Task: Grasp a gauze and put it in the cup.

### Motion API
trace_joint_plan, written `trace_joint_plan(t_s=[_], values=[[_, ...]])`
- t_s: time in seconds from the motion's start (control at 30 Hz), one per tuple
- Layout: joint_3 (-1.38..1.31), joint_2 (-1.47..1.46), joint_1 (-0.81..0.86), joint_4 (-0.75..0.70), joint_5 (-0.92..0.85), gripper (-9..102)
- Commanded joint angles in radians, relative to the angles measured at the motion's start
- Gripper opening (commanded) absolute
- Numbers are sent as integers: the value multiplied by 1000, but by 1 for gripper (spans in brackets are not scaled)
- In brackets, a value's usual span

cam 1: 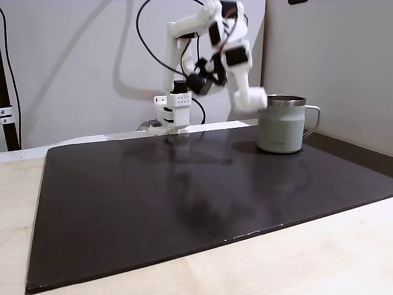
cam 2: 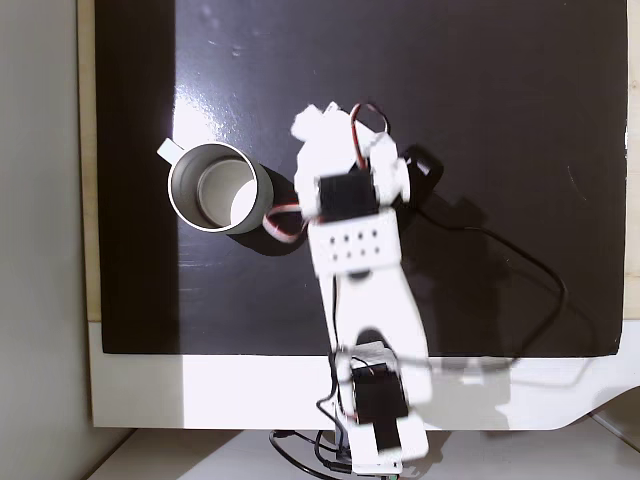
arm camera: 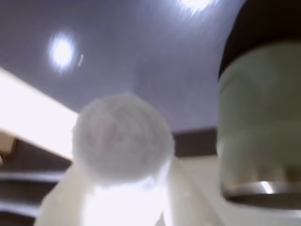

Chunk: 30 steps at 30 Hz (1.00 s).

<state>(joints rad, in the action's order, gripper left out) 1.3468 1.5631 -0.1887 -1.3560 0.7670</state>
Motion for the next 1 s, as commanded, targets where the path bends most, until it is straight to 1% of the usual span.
trace_joint_plan(t_s=[0.0, 0.27, 0.63, 0.8, 0.97], values=[[-67, 144, -37, 2, -15, 0], [-106, 175, -109, 3, -26, 0], [-72, 146, -302, -2, -198, 0], [-81, 97, -357, -38, -258, 0], [-78, 80, -373, -51, -272, 0]])
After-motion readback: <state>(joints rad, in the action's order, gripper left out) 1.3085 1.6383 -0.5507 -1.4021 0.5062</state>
